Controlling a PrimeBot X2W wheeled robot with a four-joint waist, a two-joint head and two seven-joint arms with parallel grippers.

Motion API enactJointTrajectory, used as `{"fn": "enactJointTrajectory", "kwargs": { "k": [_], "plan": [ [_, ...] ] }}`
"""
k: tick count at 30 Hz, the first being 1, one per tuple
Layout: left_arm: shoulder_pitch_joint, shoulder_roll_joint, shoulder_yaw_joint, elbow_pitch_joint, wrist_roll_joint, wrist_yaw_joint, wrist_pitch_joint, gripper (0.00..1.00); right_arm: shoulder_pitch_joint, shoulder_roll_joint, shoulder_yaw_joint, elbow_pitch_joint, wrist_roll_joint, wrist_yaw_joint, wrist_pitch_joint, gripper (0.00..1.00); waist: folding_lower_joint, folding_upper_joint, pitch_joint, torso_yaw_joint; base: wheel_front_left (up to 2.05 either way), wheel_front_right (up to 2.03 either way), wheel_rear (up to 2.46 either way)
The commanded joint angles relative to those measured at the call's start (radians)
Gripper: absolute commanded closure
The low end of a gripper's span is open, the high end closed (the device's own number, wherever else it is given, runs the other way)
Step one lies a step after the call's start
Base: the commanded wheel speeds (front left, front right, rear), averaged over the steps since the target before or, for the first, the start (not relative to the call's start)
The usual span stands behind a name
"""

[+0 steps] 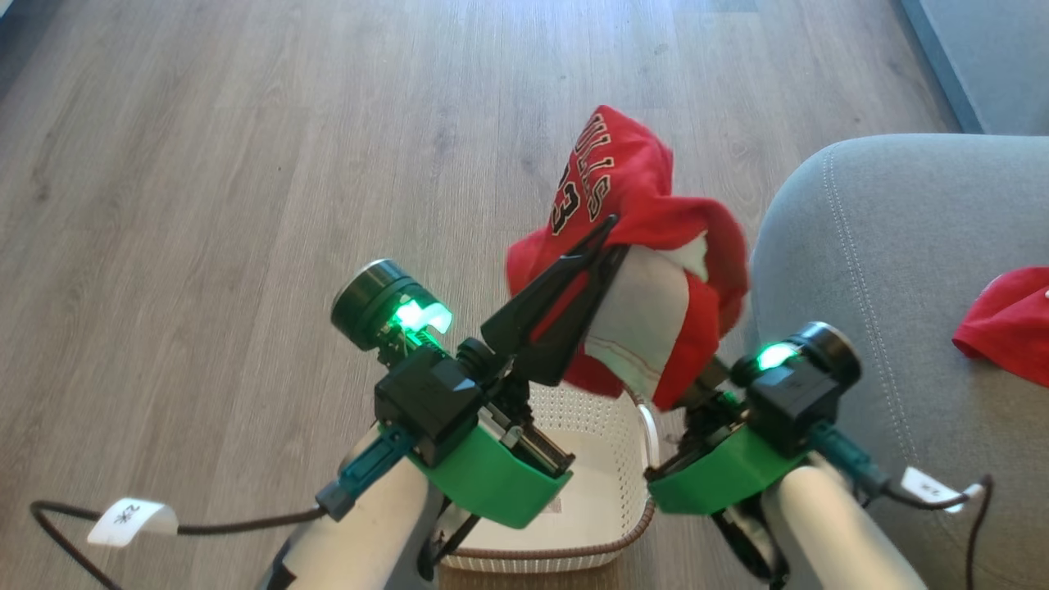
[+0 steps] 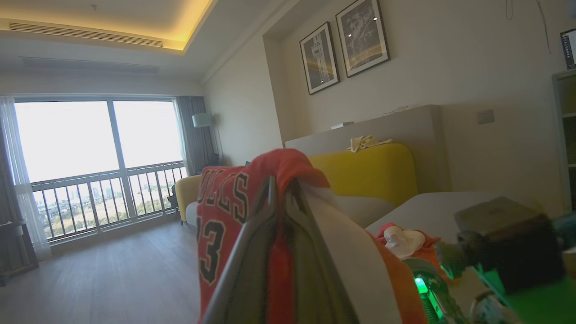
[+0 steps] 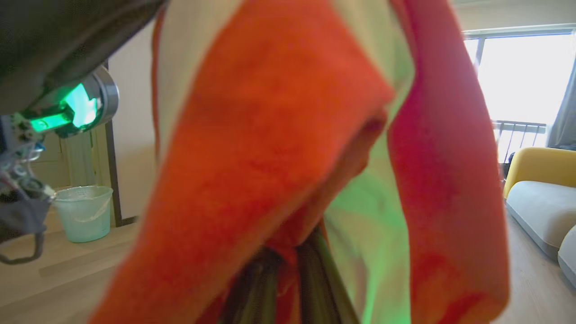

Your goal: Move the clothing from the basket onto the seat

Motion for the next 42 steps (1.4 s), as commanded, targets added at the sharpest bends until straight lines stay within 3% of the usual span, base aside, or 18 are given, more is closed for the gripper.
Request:
{"fn": "enactJointTrajectory", "kwargs": {
  "k": [1,15,16,19,20,21,36,42],
  "plan": [
    [-0.038,0.006,0.049,-0.022,0.013,-0.004,-0.005,1.00,-0.010,0.025,-0.018,-0.050,0.003,0.000,-0.006,1.00,0.0000,0.0000,0.000,0.001,0.00,0.00,0.00],
    [-0.030,0.006,0.035,-0.021,0.041,-0.008,-0.005,1.00,0.040,0.034,-0.136,-0.149,0.050,0.000,-0.006,1.00,0.0000,0.0000,0.001,0.002,0.00,0.00,0.00],
    [-0.030,0.006,0.033,-0.022,0.041,-0.008,-0.005,0.91,0.043,0.034,-0.139,-0.153,0.051,0.000,-0.006,1.00,0.0000,0.0000,0.001,0.003,0.00,0.00,0.00],
    [-0.031,0.006,0.034,-0.024,0.040,-0.008,-0.005,0.33,0.049,0.034,-0.148,-0.169,0.058,0.000,-0.006,1.00,0.0000,0.0000,0.001,0.004,0.00,0.00,0.00],
    [-0.032,0.006,0.036,-0.025,0.039,-0.008,-0.005,0.04,0.050,0.034,-0.150,-0.175,0.060,0.000,-0.006,1.00,0.0000,0.0000,0.000,0.004,0.00,0.00,0.00],
    [-0.031,0.006,0.038,-0.026,0.037,-0.009,-0.005,0.00,0.051,0.034,-0.153,-0.179,0.061,0.000,-0.006,1.00,0.0000,0.0000,0.001,0.004,0.00,0.00,0.00],
    [-0.018,0.009,0.039,0.036,0.063,-0.009,-0.005,0.00,0.048,0.034,-0.226,-0.210,0.088,0.000,-0.006,1.00,0.0000,0.0000,-0.001,0.001,0.00,0.00,0.00],
    [-0.010,0.045,0.004,0.090,0.058,-0.009,-0.005,0.00,0.034,0.034,-0.275,-0.208,0.103,0.000,-0.006,1.00,0.0000,0.0000,-0.001,0.003,0.00,0.00,0.00]
  ]
}}
